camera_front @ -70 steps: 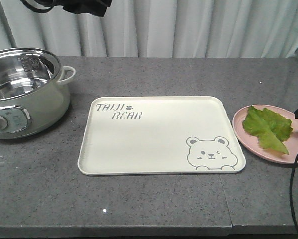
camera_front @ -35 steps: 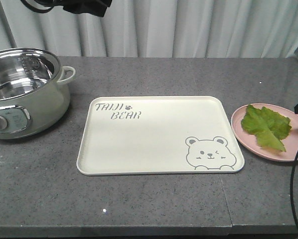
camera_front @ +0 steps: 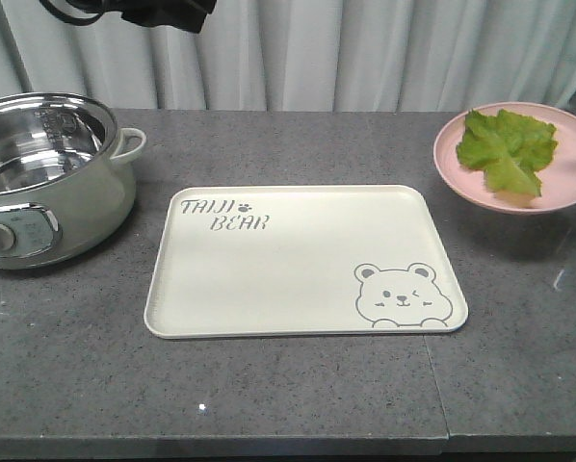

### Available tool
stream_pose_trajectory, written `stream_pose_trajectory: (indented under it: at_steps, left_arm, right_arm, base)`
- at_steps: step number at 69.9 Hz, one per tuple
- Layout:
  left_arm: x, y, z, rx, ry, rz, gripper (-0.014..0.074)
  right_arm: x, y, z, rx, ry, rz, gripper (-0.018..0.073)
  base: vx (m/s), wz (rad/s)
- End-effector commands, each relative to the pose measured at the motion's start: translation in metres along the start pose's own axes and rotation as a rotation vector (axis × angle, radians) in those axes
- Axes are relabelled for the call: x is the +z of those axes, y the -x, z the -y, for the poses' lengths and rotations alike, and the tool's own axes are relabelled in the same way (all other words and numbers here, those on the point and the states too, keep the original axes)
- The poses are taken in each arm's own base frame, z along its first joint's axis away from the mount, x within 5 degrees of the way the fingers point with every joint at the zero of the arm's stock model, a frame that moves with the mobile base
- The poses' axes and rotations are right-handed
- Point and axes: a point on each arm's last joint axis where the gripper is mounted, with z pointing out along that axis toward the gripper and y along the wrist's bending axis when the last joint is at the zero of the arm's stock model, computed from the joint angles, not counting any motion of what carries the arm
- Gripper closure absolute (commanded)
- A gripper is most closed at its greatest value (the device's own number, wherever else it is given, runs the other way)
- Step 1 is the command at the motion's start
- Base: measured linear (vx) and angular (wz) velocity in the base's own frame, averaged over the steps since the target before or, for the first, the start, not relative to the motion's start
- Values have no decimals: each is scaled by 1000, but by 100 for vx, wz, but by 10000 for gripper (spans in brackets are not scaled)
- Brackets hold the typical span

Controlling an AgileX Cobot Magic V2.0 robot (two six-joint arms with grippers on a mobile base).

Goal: Transfer vegetables to tray and serve
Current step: 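Lift the pink plate and set it onto the tray center with the right gripper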

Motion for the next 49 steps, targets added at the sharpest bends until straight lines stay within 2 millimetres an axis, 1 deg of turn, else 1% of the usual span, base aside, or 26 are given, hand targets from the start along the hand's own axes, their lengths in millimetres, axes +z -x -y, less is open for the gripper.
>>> stream_pose_trajectory:
  at_steps: [1,6,8,12,13,18,26,33,39,49]
  left_arm:
    - [-28,6,3,-5,-3,90,377]
    - [-28,6,3,-5,-3,90,377]
    - [-28,6,3,-5,-3,90,377]
    - [-28,6,3,-5,-3,90,377]
    - [-28,6,3,-5,-3,90,377]
    - [-28,6,3,-5,-3,90,377]
    - [-28,6,3,-5,-3,90,377]
    - [-28,6,3,-6,-3,90,377]
    - [-28,6,3,-6,-3,90,377]
    - [-28,6,3,-7,-4,90,377]
  right_arm:
    - [-30,7,-38,-58,144,89,565]
    - [-24,6,-57,-102,210,85,565]
    - [-20,5,-69,-126,230,77,565]
    - [-14,4,-85,-163,247,70,564]
    - [-11,2,-93,-180,256,64,564]
    - [0,-2,-119,-237,280,45,564]
    - [22,-15,-165,-327,319,5,564]
    - [44,-29,-197,-395,336,-47,564]
    - [64,-40,-215,-439,323,-86,564]
    - [95,-57,-230,-494,253,-169,561]
  base:
    - [0,0]
    - [0,0]
    - [0,0]
    - [0,0]
    - [0,0]
    - [0,0]
    - [0,0]
    - [0,0]
    - [0,0]
    - [0,0]
